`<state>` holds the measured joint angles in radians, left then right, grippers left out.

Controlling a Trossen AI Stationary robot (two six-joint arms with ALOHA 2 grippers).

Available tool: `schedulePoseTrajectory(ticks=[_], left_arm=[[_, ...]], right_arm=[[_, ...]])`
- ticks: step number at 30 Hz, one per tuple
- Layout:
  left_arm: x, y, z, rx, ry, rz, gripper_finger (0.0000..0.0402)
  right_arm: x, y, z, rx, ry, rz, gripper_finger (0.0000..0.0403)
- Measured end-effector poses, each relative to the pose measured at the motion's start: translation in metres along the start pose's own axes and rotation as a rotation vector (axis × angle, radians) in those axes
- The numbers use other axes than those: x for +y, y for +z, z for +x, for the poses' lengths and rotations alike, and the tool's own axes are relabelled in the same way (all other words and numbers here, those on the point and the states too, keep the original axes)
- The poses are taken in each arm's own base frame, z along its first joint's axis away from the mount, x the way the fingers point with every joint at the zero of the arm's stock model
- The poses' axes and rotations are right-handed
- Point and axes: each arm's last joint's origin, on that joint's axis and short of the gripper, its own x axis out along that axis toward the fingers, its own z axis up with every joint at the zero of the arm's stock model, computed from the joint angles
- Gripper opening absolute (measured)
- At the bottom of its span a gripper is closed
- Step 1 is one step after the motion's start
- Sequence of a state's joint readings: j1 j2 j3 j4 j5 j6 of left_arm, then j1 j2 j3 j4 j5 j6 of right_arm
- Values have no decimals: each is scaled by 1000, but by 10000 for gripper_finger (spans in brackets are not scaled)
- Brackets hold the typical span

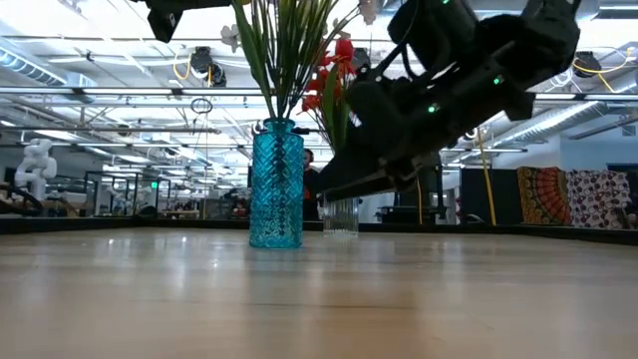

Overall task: Sort flowers into vase by color
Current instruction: Put the yellow flower into the blue vase

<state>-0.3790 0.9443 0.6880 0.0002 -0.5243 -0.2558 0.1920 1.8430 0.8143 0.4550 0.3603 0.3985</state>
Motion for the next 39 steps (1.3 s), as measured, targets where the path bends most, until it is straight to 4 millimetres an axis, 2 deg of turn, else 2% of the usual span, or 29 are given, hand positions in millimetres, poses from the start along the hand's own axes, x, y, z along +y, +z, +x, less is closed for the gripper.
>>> schedulePoseTrajectory(ticks=[5,13,17,32,39], left_arm=[[0,0,0,-1,-1,-1,0],[-2,-1,4,-7,-3,-6,0],[-5,-8,11,33,3,-8,0],[-8,-28,40,131,10,-51,0],[-10,-33,44,162,-13,-42,3]], right_arm=[[-2,3,7,-44,71,-2,229],[4,4,24,-62,86,-8,205],[6,5,28,-65,83,-26,195],[6,5,29,-64,83,-29,180],[6,5,29,-64,84,-29,180]])
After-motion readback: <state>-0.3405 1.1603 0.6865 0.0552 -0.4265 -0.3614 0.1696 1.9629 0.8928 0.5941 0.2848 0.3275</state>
